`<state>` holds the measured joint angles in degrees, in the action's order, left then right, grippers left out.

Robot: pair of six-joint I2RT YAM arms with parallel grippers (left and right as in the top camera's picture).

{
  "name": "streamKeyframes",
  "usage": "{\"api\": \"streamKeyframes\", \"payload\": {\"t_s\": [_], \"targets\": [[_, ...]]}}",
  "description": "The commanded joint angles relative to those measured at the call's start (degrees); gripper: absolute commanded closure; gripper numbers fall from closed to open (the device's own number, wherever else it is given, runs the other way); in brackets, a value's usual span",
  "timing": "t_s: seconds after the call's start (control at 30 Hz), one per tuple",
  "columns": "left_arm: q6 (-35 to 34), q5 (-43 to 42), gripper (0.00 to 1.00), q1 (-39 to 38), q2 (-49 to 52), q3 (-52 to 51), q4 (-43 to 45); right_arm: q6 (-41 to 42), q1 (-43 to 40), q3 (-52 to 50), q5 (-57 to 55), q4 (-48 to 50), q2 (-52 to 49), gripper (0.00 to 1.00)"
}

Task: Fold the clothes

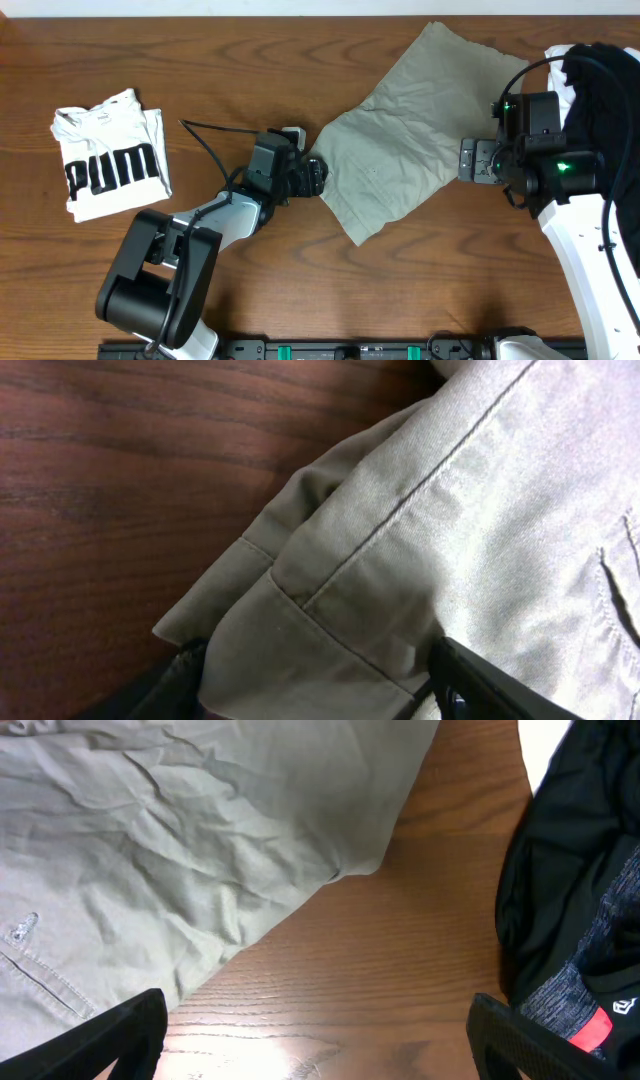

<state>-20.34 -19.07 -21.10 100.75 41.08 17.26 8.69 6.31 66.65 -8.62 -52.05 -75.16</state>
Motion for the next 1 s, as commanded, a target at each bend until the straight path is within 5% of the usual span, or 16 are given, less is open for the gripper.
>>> {"api": "streamKeyframes", "payload": {"t_s": [0.0,0.07,0.17,0.33,0.6,0.97], "targets": [[0.7,0.1,0.32,0.1,0.6,0.3,0.0,0.0,-0.5,0.2,-0.2,0.0,-0.2,0.06],[0.7,0.1,0.41,0.1,0.6,0.3,0.2,0.0,-0.5,0.2,-0.2,0.0,-0.2,0.06],[0.7,0.1,0.70,0.2,0.2,0.3,0.9,0.0,-0.5,0.2,-0.2,0.0,-0.2,0.06],[0.7,0.1,0.94,0.2,-2.7,0.4,1.7,0.0,-0.5,0.2,-0.2,0.0,-0.2,0.06],[0.7,0.4,0.94,3.1,-12.3,0.4,-5.6,0.0,-0.5,0.2,-0.2,0.0,-0.2,0.06],[1.6,-2.6,0.94,27.2,-27.3,2.0,-13.8,0.2,-0.5,0.2,-0.1,0.2,-0.2,0.06]]}}
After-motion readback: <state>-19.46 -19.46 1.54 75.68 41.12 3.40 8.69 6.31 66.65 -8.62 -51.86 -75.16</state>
